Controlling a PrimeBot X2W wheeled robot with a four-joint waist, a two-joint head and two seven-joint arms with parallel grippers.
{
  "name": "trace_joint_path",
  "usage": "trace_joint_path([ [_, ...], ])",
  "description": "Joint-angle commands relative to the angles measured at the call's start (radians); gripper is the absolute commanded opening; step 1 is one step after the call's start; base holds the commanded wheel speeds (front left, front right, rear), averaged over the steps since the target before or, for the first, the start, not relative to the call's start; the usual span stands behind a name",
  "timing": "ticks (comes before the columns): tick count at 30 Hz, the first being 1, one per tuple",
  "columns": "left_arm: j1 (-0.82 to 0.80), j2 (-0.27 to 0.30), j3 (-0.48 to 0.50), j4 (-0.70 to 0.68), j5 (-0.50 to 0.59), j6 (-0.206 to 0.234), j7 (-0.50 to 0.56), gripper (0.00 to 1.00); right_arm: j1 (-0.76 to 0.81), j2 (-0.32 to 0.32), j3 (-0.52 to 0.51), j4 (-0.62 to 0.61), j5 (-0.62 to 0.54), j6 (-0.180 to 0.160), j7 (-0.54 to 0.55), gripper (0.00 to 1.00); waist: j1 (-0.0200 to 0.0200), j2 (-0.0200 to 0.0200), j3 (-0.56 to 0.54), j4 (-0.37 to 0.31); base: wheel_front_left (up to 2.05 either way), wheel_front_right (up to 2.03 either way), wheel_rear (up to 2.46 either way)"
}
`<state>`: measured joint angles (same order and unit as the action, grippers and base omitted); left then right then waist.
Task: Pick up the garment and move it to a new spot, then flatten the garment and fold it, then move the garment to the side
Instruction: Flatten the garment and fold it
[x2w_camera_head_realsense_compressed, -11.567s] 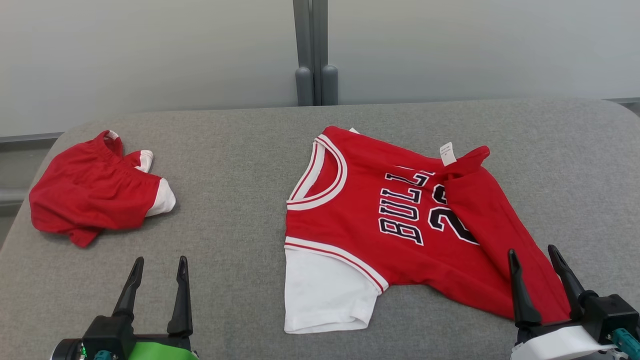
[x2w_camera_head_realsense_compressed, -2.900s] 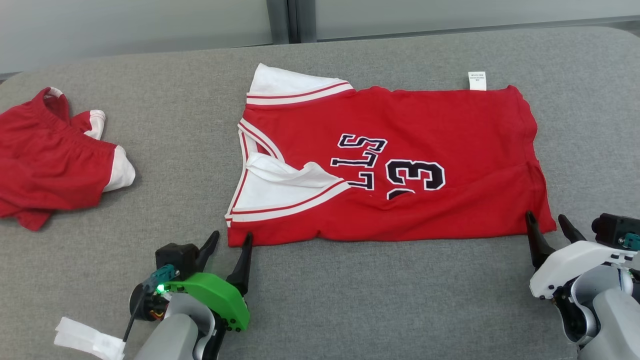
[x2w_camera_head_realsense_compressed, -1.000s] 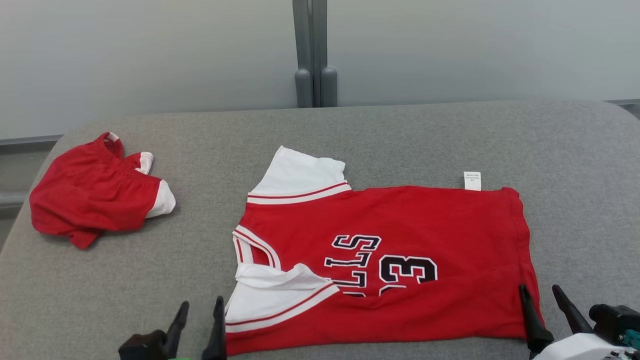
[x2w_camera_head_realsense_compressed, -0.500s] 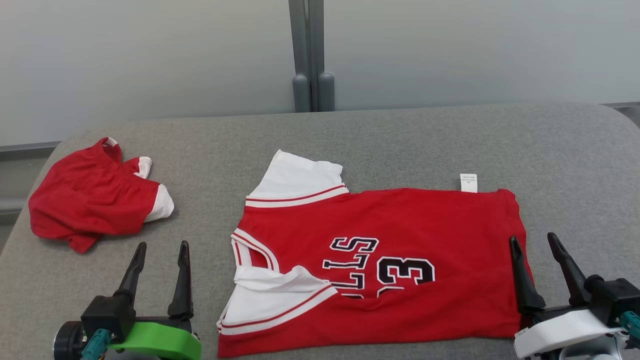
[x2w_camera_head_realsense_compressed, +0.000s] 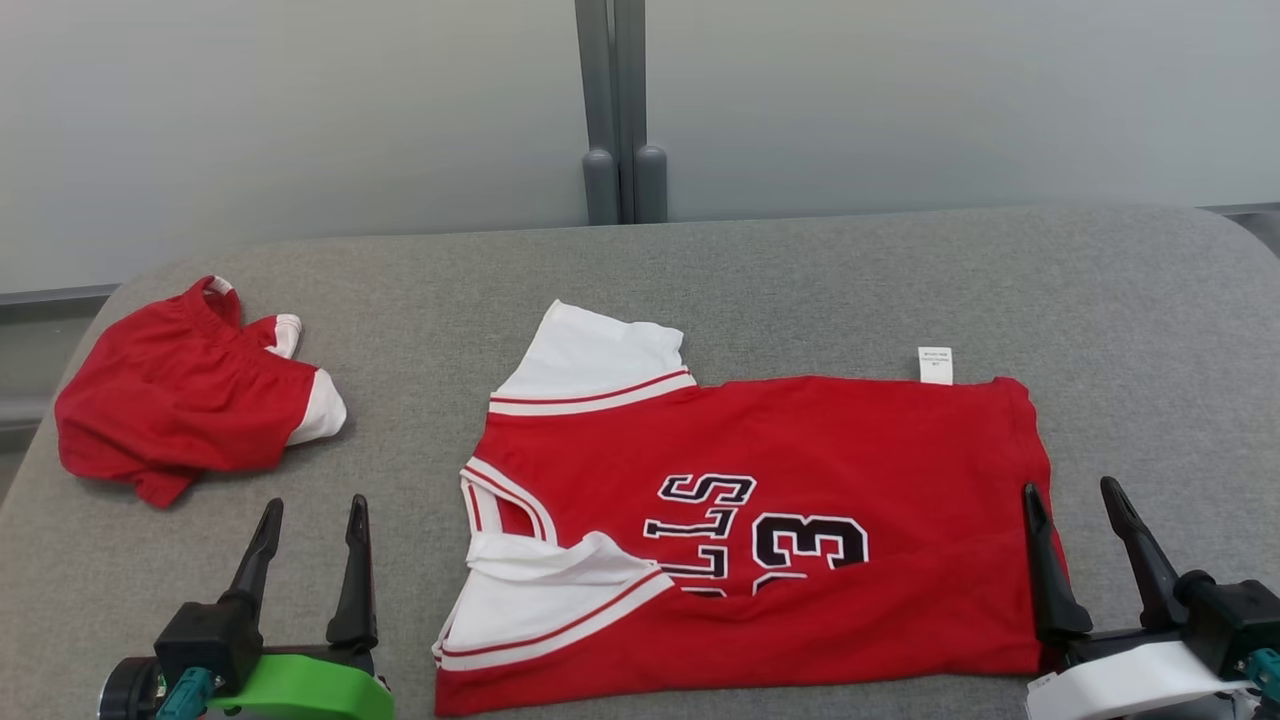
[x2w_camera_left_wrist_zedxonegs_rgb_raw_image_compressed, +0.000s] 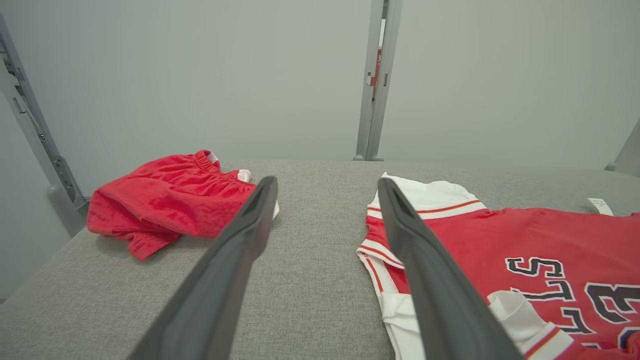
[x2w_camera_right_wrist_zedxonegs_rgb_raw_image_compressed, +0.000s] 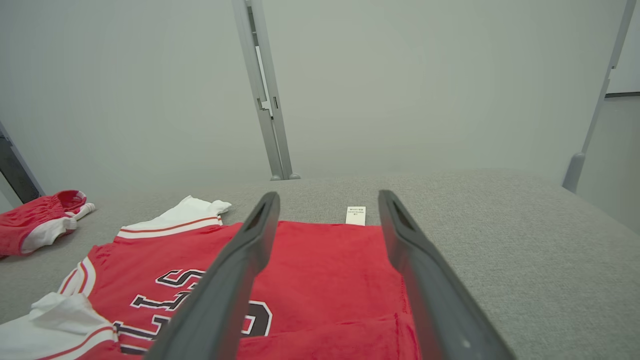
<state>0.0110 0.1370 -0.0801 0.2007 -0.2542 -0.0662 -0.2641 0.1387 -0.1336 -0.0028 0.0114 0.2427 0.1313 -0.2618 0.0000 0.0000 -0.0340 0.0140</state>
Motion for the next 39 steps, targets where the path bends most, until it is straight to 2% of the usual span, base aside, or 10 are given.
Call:
trace_joint_path([
  [1, 0.011, -0.004, 0.007, 0.000, 0.006, -0.005, 0.000, 1.00, 0.010, 0.002, -0.003, -0.003, -0.004, -0.001, -0.004, 1.00, 0.0000, 0.0000, 0.000, 0.000, 0.00, 0.00, 0.00],
  [11, -0.006, -0.008, 0.028, 0.017, 0.020, -0.023, 0.000, 1.00, -0.009, -0.001, -0.014, 0.014, -0.003, -0.001, -0.004, 1.00, 0.0000, 0.0000, 0.011, -0.002, 0.00, 0.00, 0.00],
  [17, -0.120, 0.033, 0.007, 0.050, 0.026, -0.044, 0.001, 1.00, -0.099, -0.051, -0.003, 0.083, 0.014, -0.001, 0.004, 1.00, 0.0000, 0.0000, 0.039, -0.017, 0.00, 0.00, 0.00],
  [22, -0.289, 0.077, -0.046, 0.085, 0.000, -0.059, 0.045, 1.00, -0.228, -0.097, -0.011, 0.147, 0.044, -0.001, 0.064, 1.00, 0.0000, 0.0000, 0.109, -0.036, 0.00, 0.00, 0.00],
  [27, -0.501, 0.134, -0.143, 0.148, -0.056, -0.066, 0.102, 1.00, -0.395, -0.145, 0.004, 0.228, 0.067, -0.001, 0.141, 1.00, 0.0000, 0.0000, 0.214, -0.075, 0.00, 0.00, 0.00],
  [34, -0.774, 0.239, -0.396, 0.229, -0.242, -0.065, 0.189, 1.00, -0.596, -0.172, 0.069, 0.355, 0.087, -0.001, 0.205, 1.00, 0.0000, 0.0000, 0.355, -0.124, 0.00, 0.00, 0.00],
  [39, -0.925, 0.287, -0.517, 0.311, -0.357, -0.065, 0.248, 1.00, -0.711, -0.172, 0.127, 0.458, 0.095, -0.001, 0.219, 1.00, 0.0000, 0.0000, 0.424, -0.159, 0.00, 0.00, 0.00],
])
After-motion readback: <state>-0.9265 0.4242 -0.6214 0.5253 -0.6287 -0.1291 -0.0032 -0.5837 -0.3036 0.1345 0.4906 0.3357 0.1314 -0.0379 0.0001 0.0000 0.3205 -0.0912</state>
